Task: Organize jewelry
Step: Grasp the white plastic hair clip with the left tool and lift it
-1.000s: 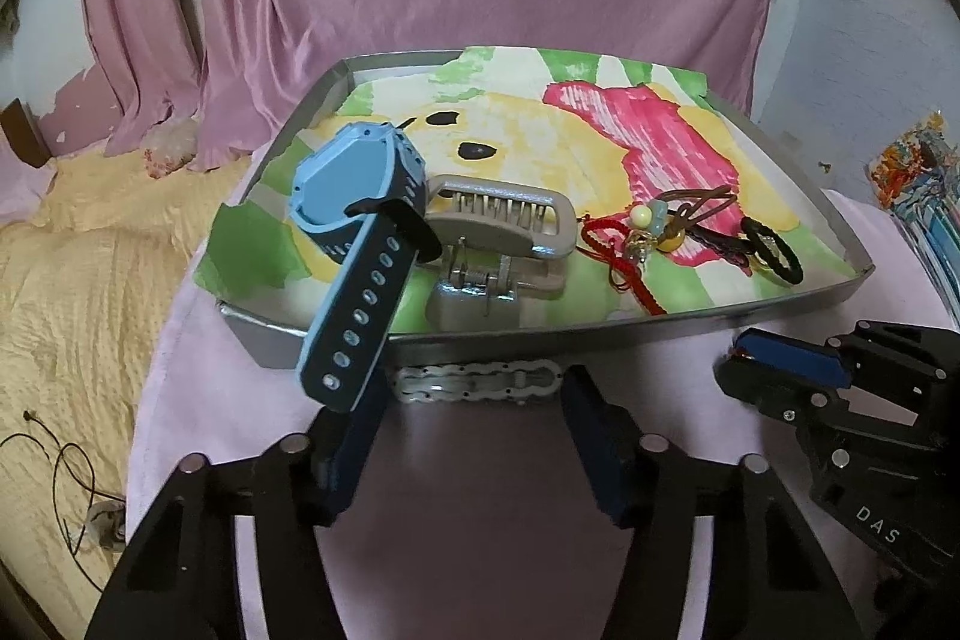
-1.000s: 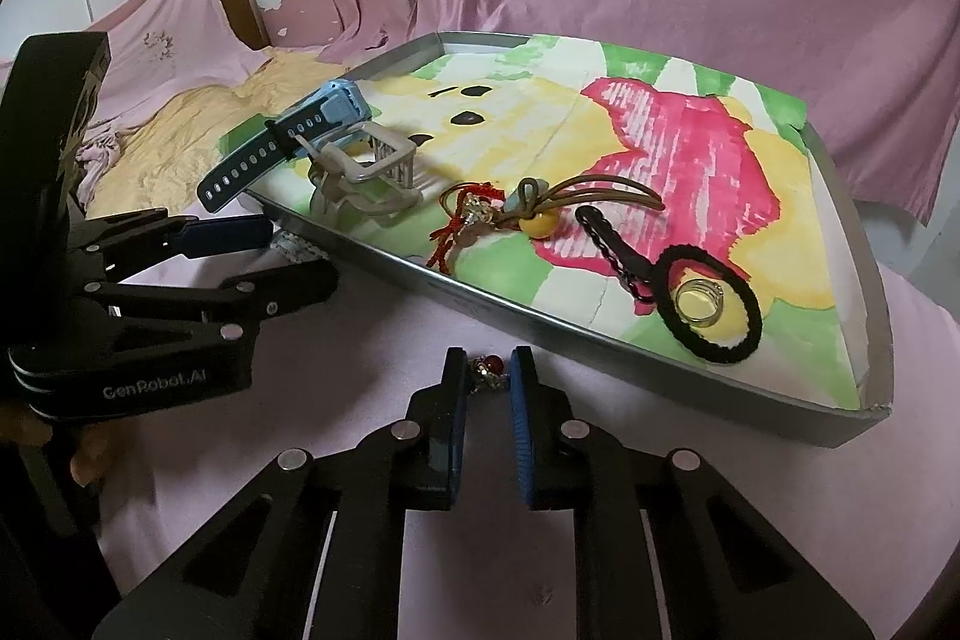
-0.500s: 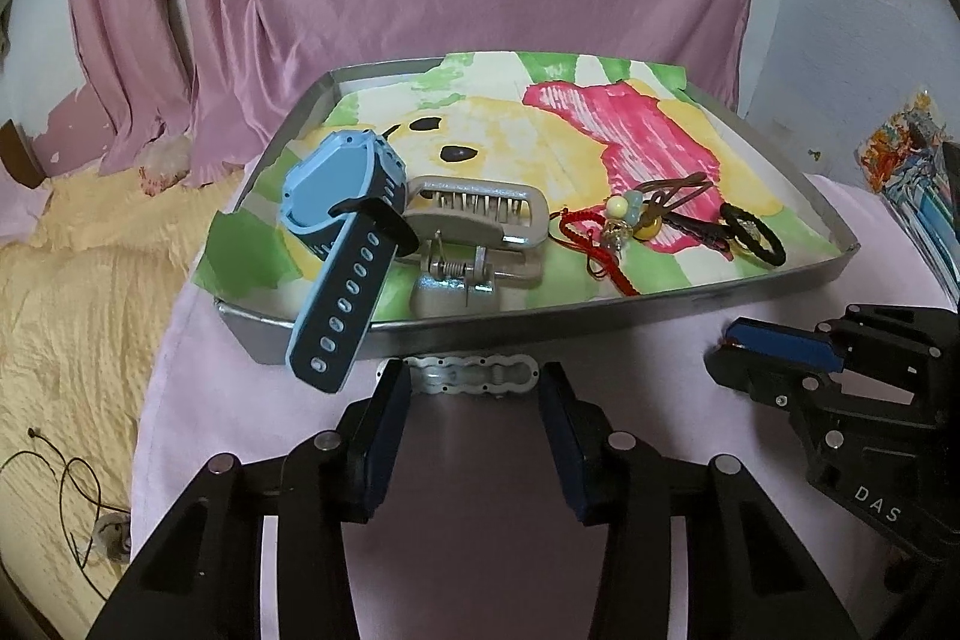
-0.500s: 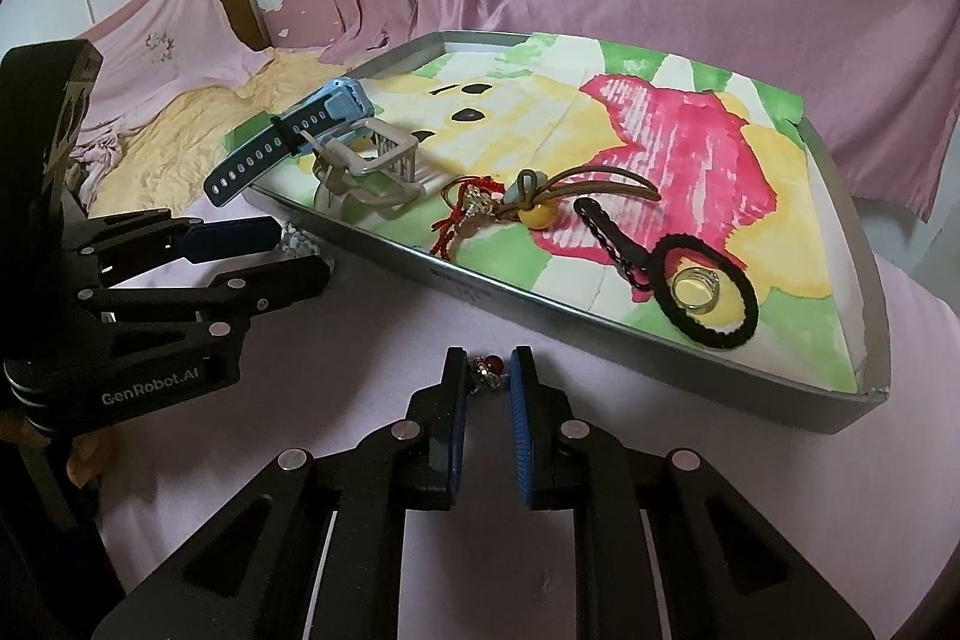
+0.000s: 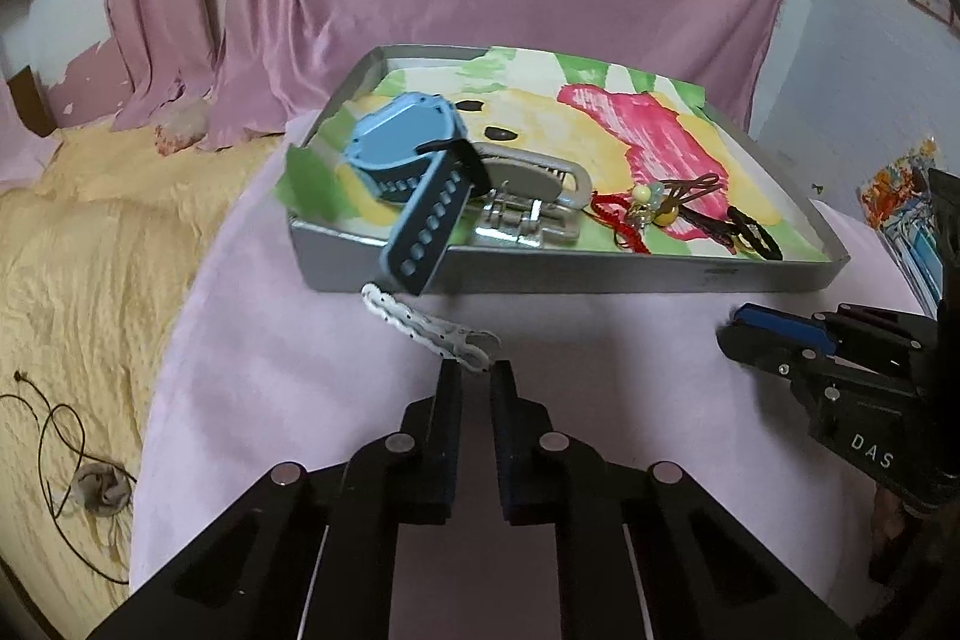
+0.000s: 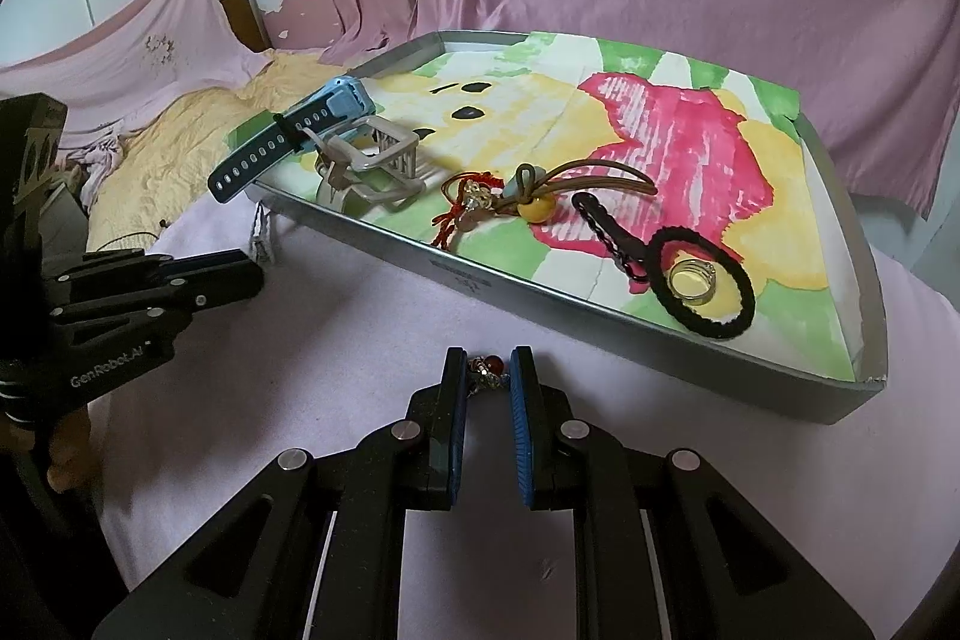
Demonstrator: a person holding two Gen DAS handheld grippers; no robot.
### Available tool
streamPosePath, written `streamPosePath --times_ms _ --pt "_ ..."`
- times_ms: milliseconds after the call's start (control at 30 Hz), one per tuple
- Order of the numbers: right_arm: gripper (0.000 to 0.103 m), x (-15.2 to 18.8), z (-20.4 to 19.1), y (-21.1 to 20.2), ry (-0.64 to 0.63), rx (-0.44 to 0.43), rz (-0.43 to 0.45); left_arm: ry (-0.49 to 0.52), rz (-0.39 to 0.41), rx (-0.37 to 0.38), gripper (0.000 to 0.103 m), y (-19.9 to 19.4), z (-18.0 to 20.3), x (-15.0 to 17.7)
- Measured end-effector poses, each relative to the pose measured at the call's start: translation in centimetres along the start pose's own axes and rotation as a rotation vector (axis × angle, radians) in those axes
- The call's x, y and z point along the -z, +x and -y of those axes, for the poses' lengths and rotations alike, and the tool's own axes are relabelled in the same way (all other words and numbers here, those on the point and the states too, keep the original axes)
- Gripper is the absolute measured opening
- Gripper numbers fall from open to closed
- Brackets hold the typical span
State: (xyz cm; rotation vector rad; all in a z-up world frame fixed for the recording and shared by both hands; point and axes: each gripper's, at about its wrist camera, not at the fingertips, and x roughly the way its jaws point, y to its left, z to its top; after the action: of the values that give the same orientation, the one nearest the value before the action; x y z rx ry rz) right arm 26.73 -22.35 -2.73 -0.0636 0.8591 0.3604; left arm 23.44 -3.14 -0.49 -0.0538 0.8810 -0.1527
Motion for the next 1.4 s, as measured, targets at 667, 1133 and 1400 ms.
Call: streamPosePath --times_ms 667,1133,1400 --pt "0.013 0.3 -0.3 -0.2 0.005 -0.010 0.000 -0.055 0.002 0.010 0.005 -1.0 -1.5 0.9" --pt "0.013 0.3 0.2 -0.1 0.022 -0.033 0.000 -0.045 0.008 -0.019 0.008 -0.4 -0.8 0.3" --pt "0.013 0.2 0.3 -0.1 0.020 -0.034 -0.001 -0.052 0.017 -0.025 0.032 0.0 -0.7 -0.1"
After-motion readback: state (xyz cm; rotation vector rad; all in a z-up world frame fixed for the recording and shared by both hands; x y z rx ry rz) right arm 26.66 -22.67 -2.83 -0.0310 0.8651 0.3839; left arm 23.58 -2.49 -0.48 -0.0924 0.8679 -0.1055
